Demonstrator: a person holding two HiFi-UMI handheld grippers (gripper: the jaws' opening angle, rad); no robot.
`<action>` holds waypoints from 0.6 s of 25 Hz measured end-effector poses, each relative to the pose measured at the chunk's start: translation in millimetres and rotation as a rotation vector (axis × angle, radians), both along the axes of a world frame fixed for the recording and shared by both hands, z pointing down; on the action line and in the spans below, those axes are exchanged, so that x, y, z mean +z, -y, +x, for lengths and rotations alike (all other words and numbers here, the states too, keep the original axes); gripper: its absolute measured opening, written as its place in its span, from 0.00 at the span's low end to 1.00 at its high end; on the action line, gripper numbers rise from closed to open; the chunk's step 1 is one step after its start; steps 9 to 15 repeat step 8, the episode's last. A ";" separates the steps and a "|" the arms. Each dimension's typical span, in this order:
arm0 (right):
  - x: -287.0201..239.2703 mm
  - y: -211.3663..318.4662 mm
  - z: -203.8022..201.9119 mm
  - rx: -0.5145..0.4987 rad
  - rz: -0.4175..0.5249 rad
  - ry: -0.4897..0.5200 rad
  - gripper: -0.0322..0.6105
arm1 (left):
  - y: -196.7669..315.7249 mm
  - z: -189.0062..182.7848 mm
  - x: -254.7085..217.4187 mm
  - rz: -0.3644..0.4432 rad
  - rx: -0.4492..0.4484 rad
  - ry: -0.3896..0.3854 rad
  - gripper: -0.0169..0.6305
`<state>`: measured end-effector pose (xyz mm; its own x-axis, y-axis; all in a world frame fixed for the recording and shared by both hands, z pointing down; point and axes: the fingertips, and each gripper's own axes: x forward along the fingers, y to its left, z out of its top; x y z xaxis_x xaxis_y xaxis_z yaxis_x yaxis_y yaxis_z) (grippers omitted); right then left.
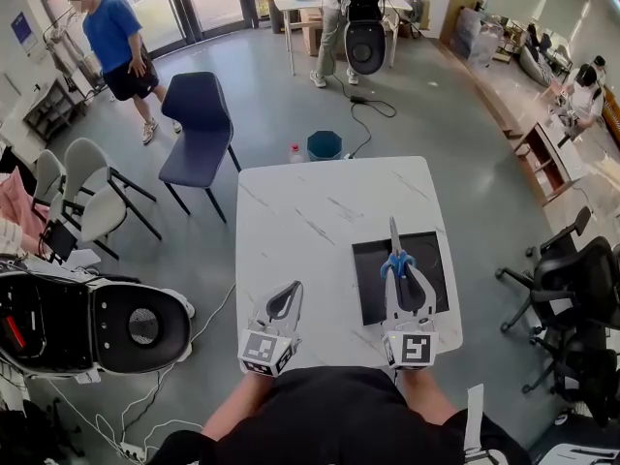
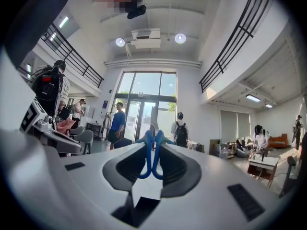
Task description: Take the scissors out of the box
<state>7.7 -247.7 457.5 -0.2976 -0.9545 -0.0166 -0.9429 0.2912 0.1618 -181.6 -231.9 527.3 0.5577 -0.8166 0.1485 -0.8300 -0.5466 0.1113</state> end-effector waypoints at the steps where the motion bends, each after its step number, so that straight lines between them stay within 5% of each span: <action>1: 0.3 0.0 0.1 -0.003 0.002 -0.004 0.20 | -0.3 0.2 0.3 -0.001 -0.001 0.000 0.04; 15: 0.3 -3.5 -1.7 -0.001 0.018 -0.067 0.20 | -2.8 3.7 4.1 -0.013 0.004 -0.003 0.04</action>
